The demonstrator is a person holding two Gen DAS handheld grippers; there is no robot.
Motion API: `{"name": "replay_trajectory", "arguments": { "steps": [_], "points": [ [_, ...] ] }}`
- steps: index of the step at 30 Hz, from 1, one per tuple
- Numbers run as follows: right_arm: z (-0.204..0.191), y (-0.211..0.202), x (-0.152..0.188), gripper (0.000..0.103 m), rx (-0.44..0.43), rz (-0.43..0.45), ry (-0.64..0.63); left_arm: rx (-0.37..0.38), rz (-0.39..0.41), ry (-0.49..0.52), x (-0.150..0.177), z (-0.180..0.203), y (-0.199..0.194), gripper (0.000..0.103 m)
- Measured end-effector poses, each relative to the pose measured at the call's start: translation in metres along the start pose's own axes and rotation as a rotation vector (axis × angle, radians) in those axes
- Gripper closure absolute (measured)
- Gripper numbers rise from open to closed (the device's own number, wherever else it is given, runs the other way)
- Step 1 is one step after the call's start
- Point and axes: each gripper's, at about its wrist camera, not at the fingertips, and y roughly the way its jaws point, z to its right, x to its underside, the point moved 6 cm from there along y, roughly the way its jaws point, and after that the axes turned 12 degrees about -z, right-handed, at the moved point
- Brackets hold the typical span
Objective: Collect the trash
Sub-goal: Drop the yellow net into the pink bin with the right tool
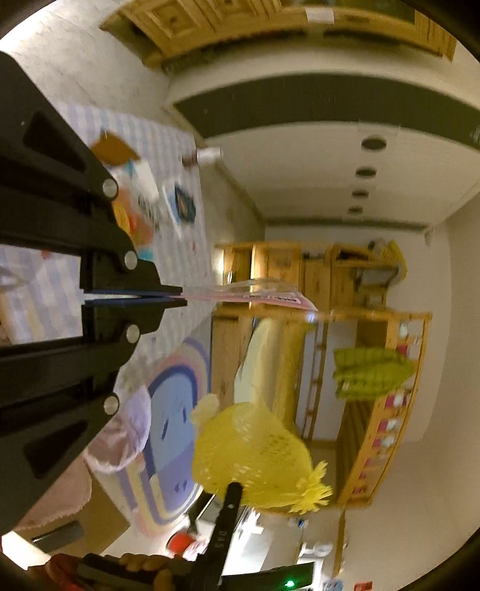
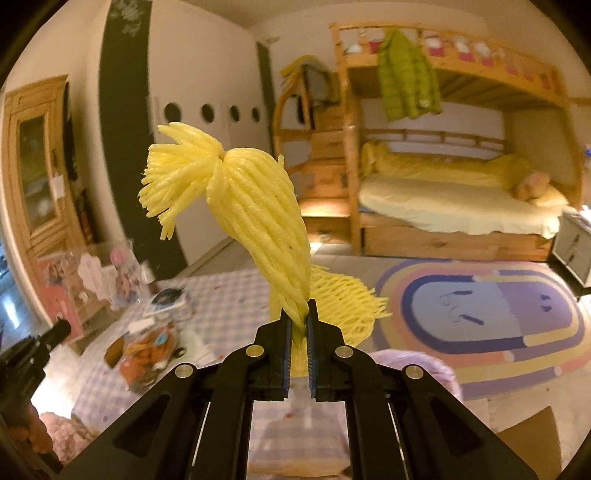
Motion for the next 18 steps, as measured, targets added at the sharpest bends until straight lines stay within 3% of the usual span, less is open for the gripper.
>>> {"name": "replay_trajectory", "arguments": {
  "steps": [8,18],
  "points": [
    [0.063,0.023,0.024,0.096,0.098,-0.082,0.102,0.198,-0.130,0.117,-0.001,0.084,0.073,0.103],
    [0.124,0.078,0.065,0.096,0.140,-0.234,0.225,0.345,-0.305,0.207,0.012,0.173,0.172,0.103]
  ]
}}
